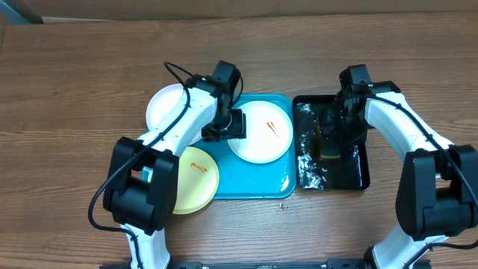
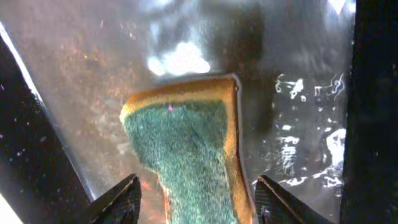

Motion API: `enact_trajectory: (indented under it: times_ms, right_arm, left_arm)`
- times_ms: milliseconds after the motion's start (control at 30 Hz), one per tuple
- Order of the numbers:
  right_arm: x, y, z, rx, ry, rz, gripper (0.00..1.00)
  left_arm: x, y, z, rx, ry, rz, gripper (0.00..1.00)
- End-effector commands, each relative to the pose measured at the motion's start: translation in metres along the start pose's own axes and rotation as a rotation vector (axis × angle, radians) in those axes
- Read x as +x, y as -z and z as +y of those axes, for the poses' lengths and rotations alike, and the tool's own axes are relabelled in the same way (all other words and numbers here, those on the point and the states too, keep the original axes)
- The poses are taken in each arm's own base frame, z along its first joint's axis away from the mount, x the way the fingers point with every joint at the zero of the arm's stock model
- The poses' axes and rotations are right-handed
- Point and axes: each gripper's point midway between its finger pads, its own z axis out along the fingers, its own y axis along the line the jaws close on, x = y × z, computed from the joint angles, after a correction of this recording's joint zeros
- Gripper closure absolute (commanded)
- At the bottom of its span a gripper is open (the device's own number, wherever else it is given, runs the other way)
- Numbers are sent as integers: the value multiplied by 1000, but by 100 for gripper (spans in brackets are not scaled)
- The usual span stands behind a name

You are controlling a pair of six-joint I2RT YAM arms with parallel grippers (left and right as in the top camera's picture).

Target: Clean dirty plates on tray and stack at the side

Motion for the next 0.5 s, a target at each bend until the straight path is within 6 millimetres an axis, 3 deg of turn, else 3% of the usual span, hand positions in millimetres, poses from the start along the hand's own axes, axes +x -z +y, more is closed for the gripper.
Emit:
enact_trajectory:
  times_ms: [0, 167, 200, 233, 267, 300, 367, 400, 467]
  right_arm:
    - [-2, -4, -1, 8, 4, -18, 39]
    - [-12, -10, 2, -10, 9, -69, 44]
    - [-12, -12, 2, -12, 10, -73, 53]
    - [-11, -14, 2, -15, 11, -75, 78]
    - [-10, -16, 1, -15, 10, -73, 86]
    - [-9, -17, 1, -14, 10, -72, 87]
    - [-8, -20, 0, -16, 10, -75, 74]
    - [-9, -20, 1, -18, 10, -79, 74]
    - [-12, -20, 4, -36, 13, -89, 91]
  left_arm:
    - [6, -16, 6, -39, 24, 9, 33]
    - [3, -24, 8, -36, 22, -15, 34]
    - [2, -24, 7, -35, 21, -18, 35]
    - [1, -24, 7, -32, 21, -22, 35]
    - [0, -25, 7, -30, 20, -26, 36]
    - [0, -25, 6, -29, 20, -28, 35]
    - [-1, -25, 6, -28, 20, -30, 35]
    - [-1, -25, 6, -28, 20, -31, 34]
    - [-2, -25, 6, -27, 19, -34, 34]
